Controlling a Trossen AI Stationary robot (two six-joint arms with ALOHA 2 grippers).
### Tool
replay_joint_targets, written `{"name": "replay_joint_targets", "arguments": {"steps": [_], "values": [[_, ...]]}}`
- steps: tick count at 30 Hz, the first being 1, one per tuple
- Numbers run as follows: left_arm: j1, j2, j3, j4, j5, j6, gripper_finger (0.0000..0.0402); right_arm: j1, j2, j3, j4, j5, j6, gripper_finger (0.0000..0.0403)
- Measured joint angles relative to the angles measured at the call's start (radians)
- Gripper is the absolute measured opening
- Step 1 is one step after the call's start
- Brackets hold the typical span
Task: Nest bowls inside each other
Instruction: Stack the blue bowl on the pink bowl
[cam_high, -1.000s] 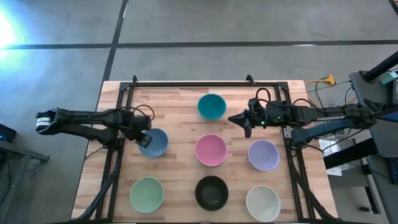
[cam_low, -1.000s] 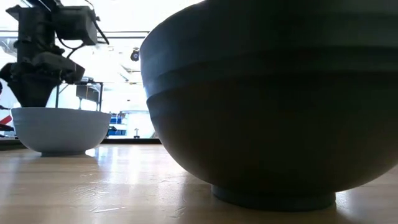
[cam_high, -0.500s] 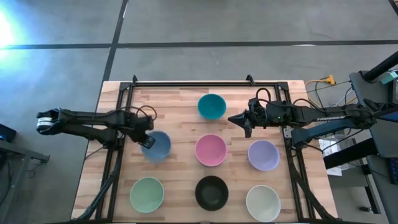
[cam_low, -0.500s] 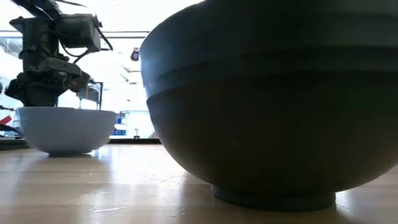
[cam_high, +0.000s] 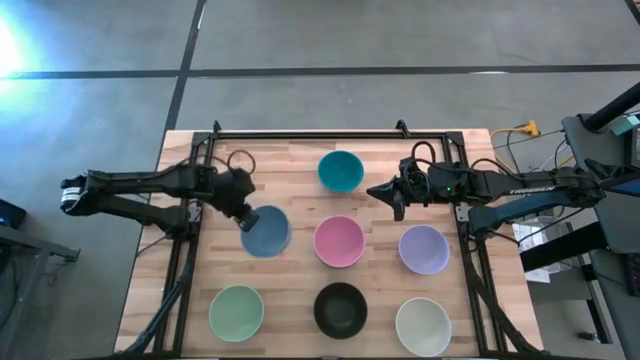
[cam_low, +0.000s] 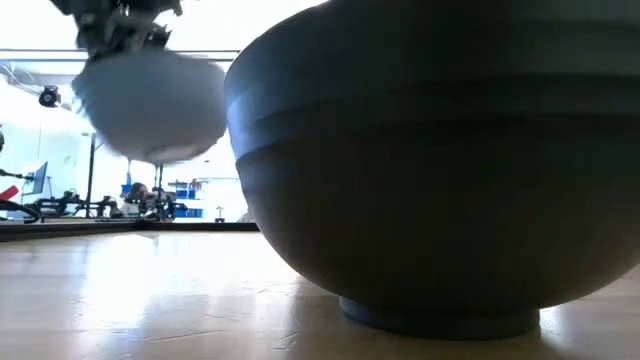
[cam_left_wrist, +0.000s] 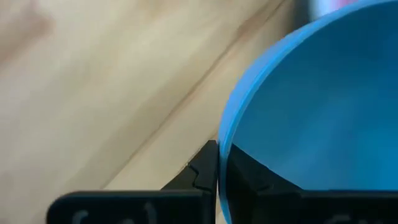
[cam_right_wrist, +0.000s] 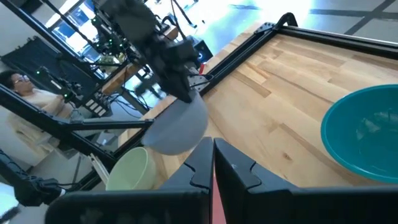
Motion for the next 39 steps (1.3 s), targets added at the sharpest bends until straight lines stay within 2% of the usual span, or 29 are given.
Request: {"name": "replay_joint_targets", "arguments": {"steps": [4,8,14,17,21,28,33,39], "values": [[0.0,0.077,0.167,0.001,-0.037,0.073,0.0001,0.0,-0.001,0.0,0.0,0.0,-0.019,0.0009],[0.001,0.206,0.335,0.002,-0.039,0.151,0.0001,0.0,-0.001,0.0,-0.003,0.0,-0.025,0.0009],[0.004,0.471,0.603,-0.011,0.098,0.272,0.0001,0.0,-0.041,0.0,-0.068,-0.005,-0.025,0.0009],[0.006,0.604,0.738,-0.024,0.138,0.323,0.0,0.0,-0.084,0.0,-0.139,-0.062,-0.025,0.0009],[0.008,0.785,0.947,-0.133,0.161,0.389,0.0,0.004,-0.159,0.0,-0.253,-0.13,-0.017,0.0009],[0.008,1.052,1.283,-0.37,0.163,0.467,0.0,0.018,-0.287,0.0,-0.441,-0.126,0.027,0.0009],[-0.004,1.159,1.416,-0.436,0.152,0.481,0.0,0.018,-0.34,-0.001,-0.474,-0.122,0.036,0.0009],[-0.027,1.205,1.431,-0.463,0.108,0.473,0.0,0.018,-0.356,-0.004,-0.48,-0.122,0.022,0.0009]]}}
